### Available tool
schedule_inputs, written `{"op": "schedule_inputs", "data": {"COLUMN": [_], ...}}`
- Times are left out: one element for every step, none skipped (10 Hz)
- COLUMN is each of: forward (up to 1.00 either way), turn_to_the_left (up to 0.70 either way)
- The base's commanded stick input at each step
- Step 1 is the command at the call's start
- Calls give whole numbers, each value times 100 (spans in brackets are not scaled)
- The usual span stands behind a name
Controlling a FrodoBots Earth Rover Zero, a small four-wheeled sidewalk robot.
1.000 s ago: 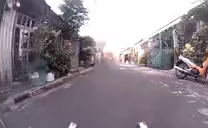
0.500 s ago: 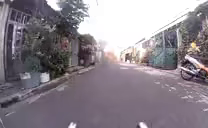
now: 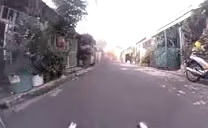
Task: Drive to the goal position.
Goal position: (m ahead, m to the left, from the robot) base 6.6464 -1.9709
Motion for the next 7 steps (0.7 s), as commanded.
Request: {"op": "schedule_inputs", "data": {"forward": [70, 70, 70, 70, 70, 70, 70], "turn_to_the_left": [-2, -7, -32, -33, -25, -7, 0]}}
